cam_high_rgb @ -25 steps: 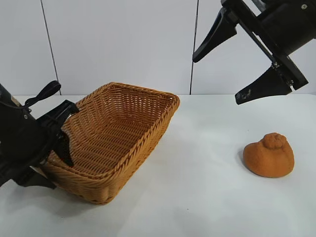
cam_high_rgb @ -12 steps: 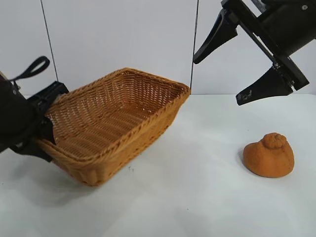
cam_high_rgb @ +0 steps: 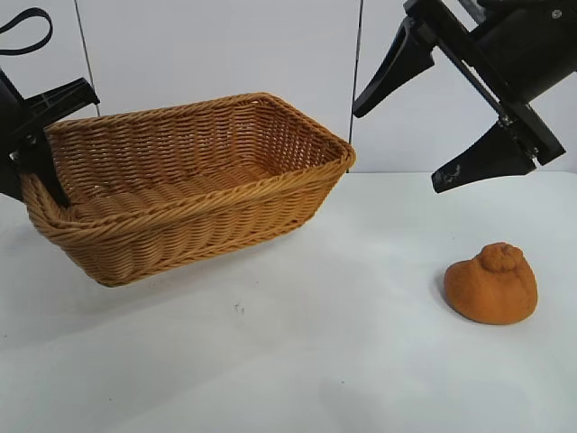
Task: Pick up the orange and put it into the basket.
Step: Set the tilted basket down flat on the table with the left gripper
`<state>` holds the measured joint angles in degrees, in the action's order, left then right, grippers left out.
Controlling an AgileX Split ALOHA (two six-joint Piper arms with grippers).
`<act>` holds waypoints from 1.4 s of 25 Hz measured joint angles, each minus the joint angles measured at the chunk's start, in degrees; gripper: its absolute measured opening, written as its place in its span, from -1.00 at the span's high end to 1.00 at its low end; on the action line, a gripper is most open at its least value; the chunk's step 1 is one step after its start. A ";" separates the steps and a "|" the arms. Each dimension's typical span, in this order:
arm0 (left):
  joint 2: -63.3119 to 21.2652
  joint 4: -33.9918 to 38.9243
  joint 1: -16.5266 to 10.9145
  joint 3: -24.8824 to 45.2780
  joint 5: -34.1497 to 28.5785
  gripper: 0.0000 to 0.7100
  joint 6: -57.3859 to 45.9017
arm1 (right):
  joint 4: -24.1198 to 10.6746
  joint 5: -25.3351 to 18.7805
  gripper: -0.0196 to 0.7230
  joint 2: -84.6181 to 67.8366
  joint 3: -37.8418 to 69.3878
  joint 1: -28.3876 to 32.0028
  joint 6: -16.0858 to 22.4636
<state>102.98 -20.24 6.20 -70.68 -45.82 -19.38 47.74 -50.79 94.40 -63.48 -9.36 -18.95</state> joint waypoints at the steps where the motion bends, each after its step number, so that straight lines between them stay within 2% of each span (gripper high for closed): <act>1: 1.16 -0.20 -0.21 -1.77 -2.44 0.77 3.43 | -0.07 0.00 -0.89 0.00 0.00 0.00 0.00; 5: 5.56 -0.44 -0.23 -9.03 -10.74 0.77 13.32 | -0.13 0.00 -0.89 0.00 0.00 0.00 0.00; 8: 8.31 -0.44 0.04 -11.77 -13.08 0.77 17.92 | -0.32 0.00 -0.89 0.00 0.00 0.00 0.00; 22: 17.79 -1.12 0.24 -12.05 -8.51 0.77 21.46 | -0.51 0.00 -0.89 0.00 0.00 0.00 0.00; 35: 18.89 -1.31 0.24 -12.05 -7.70 0.77 21.85 | -0.69 -0.12 -0.89 0.00 0.00 0.00 0.00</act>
<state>121.87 -21.55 6.44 -82.73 -53.52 2.48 47.05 -50.90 94.40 -63.48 -9.36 -18.95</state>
